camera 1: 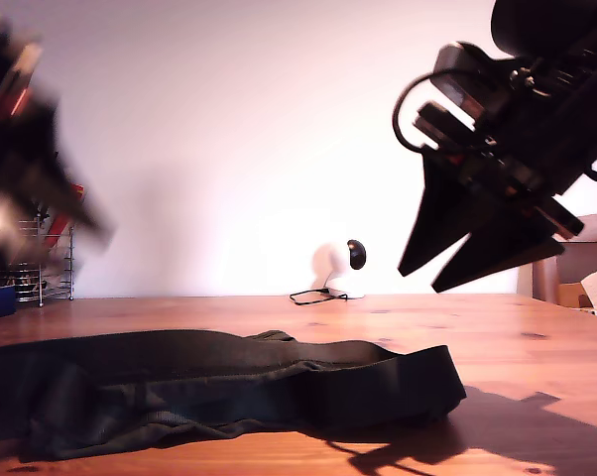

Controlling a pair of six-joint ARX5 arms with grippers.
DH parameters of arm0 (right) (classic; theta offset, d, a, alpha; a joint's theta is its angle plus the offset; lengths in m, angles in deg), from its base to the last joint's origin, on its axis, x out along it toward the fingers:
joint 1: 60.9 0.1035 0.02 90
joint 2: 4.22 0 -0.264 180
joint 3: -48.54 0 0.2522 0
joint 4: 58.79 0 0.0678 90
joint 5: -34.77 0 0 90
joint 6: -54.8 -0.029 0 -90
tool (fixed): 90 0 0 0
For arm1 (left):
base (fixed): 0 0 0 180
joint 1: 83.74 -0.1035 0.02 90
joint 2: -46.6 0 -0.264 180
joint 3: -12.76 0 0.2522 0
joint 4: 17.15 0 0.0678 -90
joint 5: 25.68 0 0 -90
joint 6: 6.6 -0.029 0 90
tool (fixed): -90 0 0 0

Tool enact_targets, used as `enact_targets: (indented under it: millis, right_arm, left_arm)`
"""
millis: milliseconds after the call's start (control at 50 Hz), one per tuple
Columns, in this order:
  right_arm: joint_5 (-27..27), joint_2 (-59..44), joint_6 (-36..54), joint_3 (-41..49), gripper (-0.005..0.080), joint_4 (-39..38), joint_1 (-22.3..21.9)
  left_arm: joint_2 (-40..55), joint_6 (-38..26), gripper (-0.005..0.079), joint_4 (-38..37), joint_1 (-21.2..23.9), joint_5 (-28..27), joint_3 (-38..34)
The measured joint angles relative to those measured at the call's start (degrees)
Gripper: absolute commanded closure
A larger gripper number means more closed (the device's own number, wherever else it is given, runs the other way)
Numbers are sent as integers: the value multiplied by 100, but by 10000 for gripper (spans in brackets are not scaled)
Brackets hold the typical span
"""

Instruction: Fold the underwear in front of you. After folding it, place it to the right side.

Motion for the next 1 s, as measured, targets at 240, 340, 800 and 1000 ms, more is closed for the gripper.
enact_targets:
  millis: [240, 340, 800, 1000]
  right_arm:
    - [2, 0, -46, 0, 429, -457, 0]
    - [94, 0, -46, 0, 429, -608, 0]
    - [297, 0, 162, 0, 429, -844, 0]
    - [297, 0, 170, 0, 429, -846, 0]
  left_arm:
    - [247, -470, 408, 944, 0, 1285, 81]
    - [817, -772, 408, 1558, -7, 1320, 81]
    - [3438, -3609, 291, 2997, -146, 1169, 697]
    - [3943, -3609, 291, 2623, -254, 1130, 1624]
